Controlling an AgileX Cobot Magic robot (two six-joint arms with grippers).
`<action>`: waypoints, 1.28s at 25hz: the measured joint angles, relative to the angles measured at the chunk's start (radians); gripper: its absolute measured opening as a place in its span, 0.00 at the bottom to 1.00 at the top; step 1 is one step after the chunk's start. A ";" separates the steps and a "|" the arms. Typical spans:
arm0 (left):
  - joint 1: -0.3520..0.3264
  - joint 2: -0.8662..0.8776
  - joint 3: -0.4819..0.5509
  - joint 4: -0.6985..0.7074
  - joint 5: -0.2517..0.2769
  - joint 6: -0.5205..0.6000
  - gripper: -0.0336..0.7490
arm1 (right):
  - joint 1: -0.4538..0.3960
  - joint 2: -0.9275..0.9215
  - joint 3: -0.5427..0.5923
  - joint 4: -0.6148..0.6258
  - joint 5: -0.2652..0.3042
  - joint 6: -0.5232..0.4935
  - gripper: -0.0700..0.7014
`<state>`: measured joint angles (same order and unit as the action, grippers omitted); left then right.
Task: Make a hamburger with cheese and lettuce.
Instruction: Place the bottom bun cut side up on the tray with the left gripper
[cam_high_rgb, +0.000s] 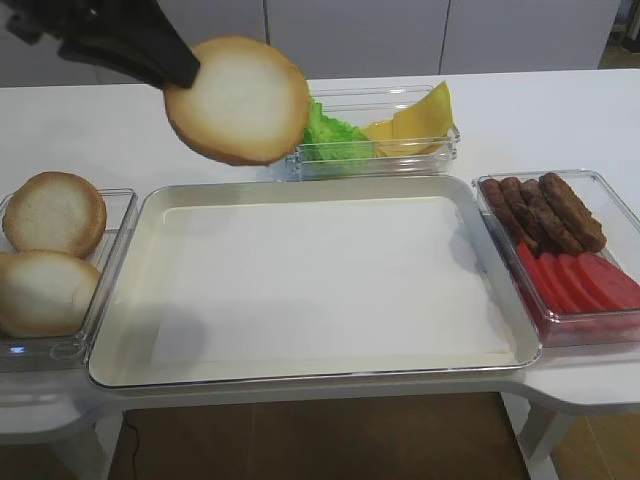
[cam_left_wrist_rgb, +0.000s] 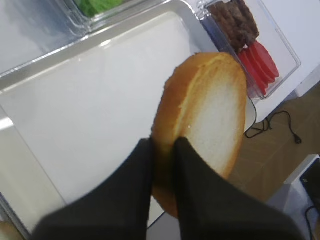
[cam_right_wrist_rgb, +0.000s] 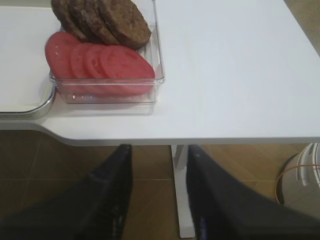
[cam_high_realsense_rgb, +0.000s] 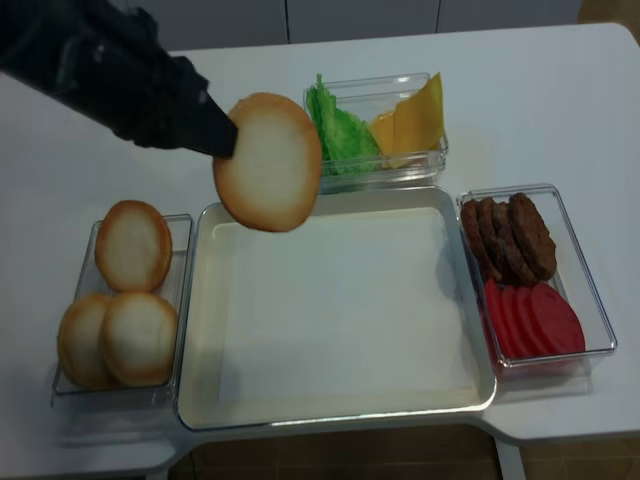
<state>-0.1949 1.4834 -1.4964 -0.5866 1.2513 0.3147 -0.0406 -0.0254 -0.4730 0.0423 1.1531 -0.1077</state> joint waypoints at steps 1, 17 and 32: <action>-0.010 0.023 0.000 -0.005 0.000 -0.017 0.14 | 0.000 0.000 0.000 0.000 0.000 0.000 0.45; -0.073 0.334 0.000 -0.119 -0.035 -0.108 0.14 | 0.000 0.000 0.000 0.000 0.000 0.000 0.45; -0.114 0.445 0.000 -0.121 -0.087 -0.118 0.14 | 0.000 0.000 0.000 0.000 0.000 0.000 0.45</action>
<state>-0.3088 1.9282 -1.4964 -0.7078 1.1645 0.1963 -0.0406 -0.0254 -0.4730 0.0423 1.1531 -0.1077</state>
